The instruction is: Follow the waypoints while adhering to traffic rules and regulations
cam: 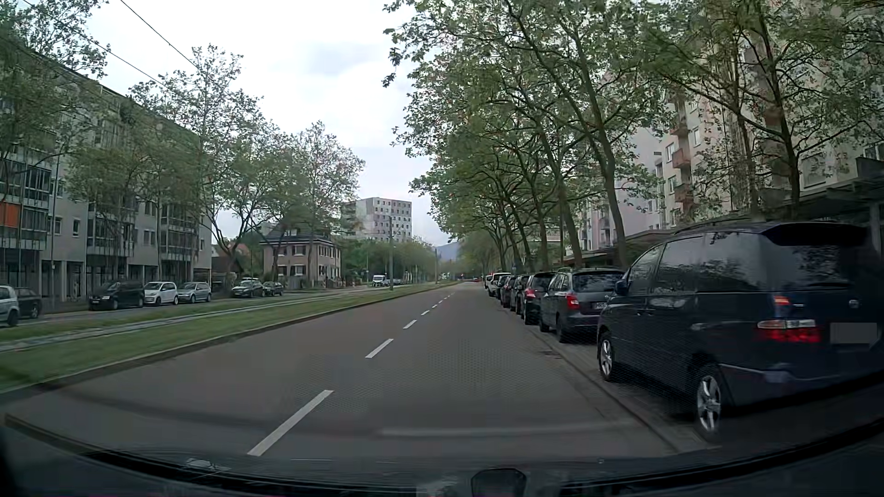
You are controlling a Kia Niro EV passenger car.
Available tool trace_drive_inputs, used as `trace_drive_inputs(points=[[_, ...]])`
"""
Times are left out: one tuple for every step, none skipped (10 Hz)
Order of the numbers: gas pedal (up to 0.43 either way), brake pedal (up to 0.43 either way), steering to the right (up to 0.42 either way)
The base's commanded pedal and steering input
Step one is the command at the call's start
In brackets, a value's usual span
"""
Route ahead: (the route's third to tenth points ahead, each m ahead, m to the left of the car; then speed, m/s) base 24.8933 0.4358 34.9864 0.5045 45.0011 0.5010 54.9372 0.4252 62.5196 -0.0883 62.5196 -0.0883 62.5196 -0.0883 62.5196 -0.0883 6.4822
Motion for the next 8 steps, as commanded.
trace_drive_inputs(points=[[0.098,0.000,-0.003],[0.098,0.000,-0.002],[0.098,0.000,-0.001],[0.098,0.000,-0.001],[0.098,0.000,-0.001],[0.098,0.000,0.000],[0.098,0.000,0.000],[0.098,0.000,0.000]])
